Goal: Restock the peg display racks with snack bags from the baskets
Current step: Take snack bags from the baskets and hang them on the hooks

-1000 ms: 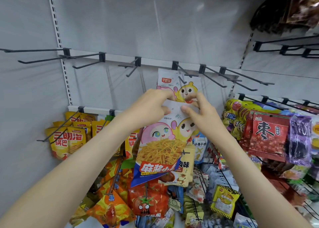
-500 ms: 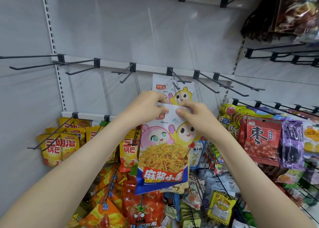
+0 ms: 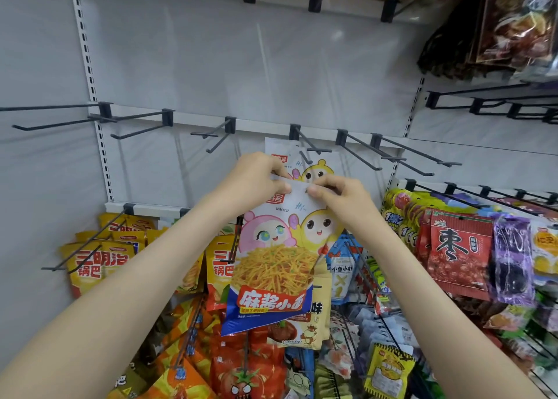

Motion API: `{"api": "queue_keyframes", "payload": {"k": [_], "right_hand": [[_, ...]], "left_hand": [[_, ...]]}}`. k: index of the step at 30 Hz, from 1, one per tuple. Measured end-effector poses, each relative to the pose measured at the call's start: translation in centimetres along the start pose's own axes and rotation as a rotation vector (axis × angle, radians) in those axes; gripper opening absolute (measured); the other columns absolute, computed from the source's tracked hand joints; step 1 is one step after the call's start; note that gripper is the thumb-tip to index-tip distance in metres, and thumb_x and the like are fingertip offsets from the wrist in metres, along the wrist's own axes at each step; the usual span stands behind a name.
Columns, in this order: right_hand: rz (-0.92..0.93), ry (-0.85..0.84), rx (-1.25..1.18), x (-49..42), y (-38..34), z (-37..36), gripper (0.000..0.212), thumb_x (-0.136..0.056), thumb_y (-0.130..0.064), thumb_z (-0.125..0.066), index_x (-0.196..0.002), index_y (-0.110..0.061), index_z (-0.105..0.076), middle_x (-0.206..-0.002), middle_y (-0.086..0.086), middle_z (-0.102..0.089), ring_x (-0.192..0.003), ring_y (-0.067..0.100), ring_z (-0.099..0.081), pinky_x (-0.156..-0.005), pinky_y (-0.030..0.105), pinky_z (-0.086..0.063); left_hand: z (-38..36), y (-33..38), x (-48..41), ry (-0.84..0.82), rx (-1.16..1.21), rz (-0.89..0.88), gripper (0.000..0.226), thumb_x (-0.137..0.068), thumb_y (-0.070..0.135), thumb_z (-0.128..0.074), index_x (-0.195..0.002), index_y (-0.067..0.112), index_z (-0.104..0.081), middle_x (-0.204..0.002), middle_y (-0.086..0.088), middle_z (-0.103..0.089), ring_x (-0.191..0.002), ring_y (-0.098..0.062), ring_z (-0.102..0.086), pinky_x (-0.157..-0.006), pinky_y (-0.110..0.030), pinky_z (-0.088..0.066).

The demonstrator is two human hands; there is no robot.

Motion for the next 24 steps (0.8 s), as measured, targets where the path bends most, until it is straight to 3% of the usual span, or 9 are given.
{"api": "queue_keyframes", "payload": {"k": [3, 6, 10, 14, 16, 18, 21, 24], "right_hand": [[0.003, -0.005, -0.003, -0.5, 0.0, 0.2, 0.009, -0.090, -0.025, -0.064, -0.083, -0.024, -0.070, -0.088, -0.003, -0.070, -0.093, 0.016, -0.064, -0.095, 0.046, -0.047], [-0.008, -0.020, 0.007, -1.0, 0.3, 0.2, 0.007, -0.091, -0.021, -0.063, -0.092, -0.018, -0.069, -0.096, 0.005, -0.069, -0.097, 0.020, -0.064, -0.091, 0.040, -0.049], [0.018, -0.019, 0.042, -1.5, 1.3, 0.0, 0.015, -0.089, -0.026, -0.064, -0.083, -0.039, -0.064, -0.091, -0.011, -0.068, -0.101, 0.016, -0.061, -0.100, 0.050, -0.040], [0.013, 0.011, 0.020, -1.9, 1.9, 0.2, 0.010, -0.088, -0.026, -0.065, -0.086, -0.036, -0.066, -0.088, -0.015, -0.066, -0.102, 0.015, -0.060, -0.100, 0.049, -0.041], [0.054, 0.036, 0.026, -2.2, 1.6, 0.5, 0.018, -0.089, -0.023, -0.064, -0.079, -0.038, -0.064, -0.081, -0.019, -0.063, -0.100, 0.013, -0.058, -0.100, 0.049, -0.040], [0.087, 0.095, 0.079, -2.6, 1.5, 0.8, 0.023, -0.089, -0.024, -0.063, -0.075, -0.042, -0.059, -0.078, -0.023, -0.059, -0.099, 0.010, -0.052, -0.101, 0.049, -0.036], [0.114, 0.194, 0.089, -3.7, 1.7, 1.4, 0.010, -0.087, -0.037, -0.061, -0.078, -0.041, -0.059, -0.083, -0.024, -0.056, -0.102, 0.010, -0.050, -0.101, 0.051, -0.035], [0.124, 0.280, 0.103, -4.9, 2.1, 1.8, 0.007, -0.087, -0.039, -0.059, -0.081, -0.037, -0.063, -0.084, -0.021, -0.056, -0.104, 0.009, -0.048, -0.103, 0.051, -0.031]], "left_hand": [[-0.3, -0.1, -0.7, 0.003, 0.001, 0.003, 0.013, -0.083, 0.023, -0.073, -0.077, 0.024, -0.062, -0.069, 0.013, -0.054, -0.078, -0.011, -0.055, -0.063, -0.021, -0.037], [-0.5, -0.3, -1.4, 0.011, 0.006, 0.020, 0.006, -0.082, 0.023, -0.073, -0.084, 0.020, -0.069, -0.075, 0.006, -0.060, -0.084, -0.014, -0.058, -0.070, -0.023, -0.039], [-0.9, -0.5, -2.0, 0.037, -0.030, 0.026, 0.012, -0.080, 0.025, -0.076, -0.089, 0.018, -0.070, -0.086, 0.002, -0.061, -0.086, -0.014, -0.055, -0.068, -0.022, -0.034], [-1.2, -0.6, -2.7, 0.047, -0.031, 0.022, 0.010, -0.080, 0.024, -0.075, -0.085, 0.019, -0.068, -0.096, -0.003, -0.066, -0.090, -0.016, -0.056, -0.074, -0.025, -0.041], [-1.2, -0.5, -3.2, 0.068, -0.019, 0.019, 0.013, -0.081, 0.024, -0.075, -0.090, 0.017, -0.071, -0.101, -0.003, -0.067, -0.095, -0.017, -0.058, -0.076, -0.025, -0.042], [-1.2, -0.3, -3.8, 0.084, -0.007, 0.014, 0.015, -0.081, 0.025, -0.074, -0.093, 0.017, -0.071, -0.099, -0.003, -0.067, -0.089, -0.015, -0.056, -0.070, -0.024, -0.041], [-1.1, 0.2, -4.7, 0.110, 0.021, 0.017, 0.009, -0.084, 0.026, -0.069, -0.092, 0.021, -0.069, -0.080, 0.005, -0.062, -0.070, -0.010, -0.053, -0.049, -0.023, -0.036], [-1.3, 1.0, -5.7, 0.161, -0.020, -0.026, 0.009, -0.085, 0.024, -0.066, -0.092, 0.019, -0.069, -0.081, 0.003, -0.062, -0.077, -0.015, -0.051, -0.061, -0.027, -0.044]]}}
Point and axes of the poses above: each hand's wrist, its own x-axis away from the middle knuckle, its own z-axis out of the back of the hand, y = z × x, the point moved 6 cm from there along -x, towards the middle knuckle
